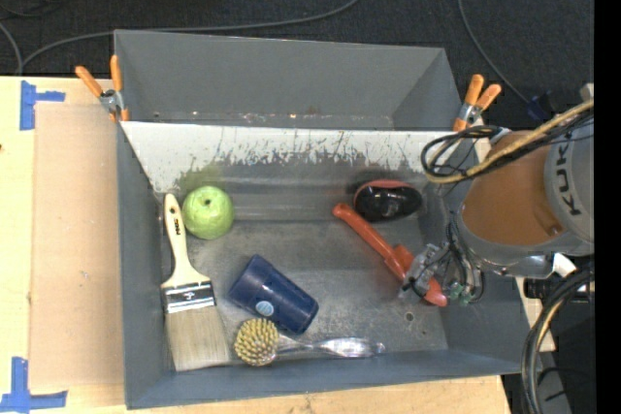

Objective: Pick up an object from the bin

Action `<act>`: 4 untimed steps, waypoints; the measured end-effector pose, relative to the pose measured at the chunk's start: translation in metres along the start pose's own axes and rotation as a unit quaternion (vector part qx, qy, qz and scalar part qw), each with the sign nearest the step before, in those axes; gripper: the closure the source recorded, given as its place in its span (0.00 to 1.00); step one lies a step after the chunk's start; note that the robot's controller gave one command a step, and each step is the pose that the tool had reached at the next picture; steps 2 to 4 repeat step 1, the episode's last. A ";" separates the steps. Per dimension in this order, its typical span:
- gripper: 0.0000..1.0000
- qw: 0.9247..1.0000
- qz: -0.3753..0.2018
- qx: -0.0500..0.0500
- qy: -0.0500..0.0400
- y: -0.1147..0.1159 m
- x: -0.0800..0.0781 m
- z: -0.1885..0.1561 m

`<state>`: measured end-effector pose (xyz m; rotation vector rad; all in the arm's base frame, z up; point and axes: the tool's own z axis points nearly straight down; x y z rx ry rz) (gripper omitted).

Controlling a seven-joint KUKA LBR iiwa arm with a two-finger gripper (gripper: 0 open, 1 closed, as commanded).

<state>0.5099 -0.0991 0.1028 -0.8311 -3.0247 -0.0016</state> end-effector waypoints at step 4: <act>1.00 1.000 -0.001 0.002 0.004 -0.001 0.002 -0.031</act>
Offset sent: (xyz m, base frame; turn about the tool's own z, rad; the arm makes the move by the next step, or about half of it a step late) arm -0.0021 0.0002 0.0624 -0.0014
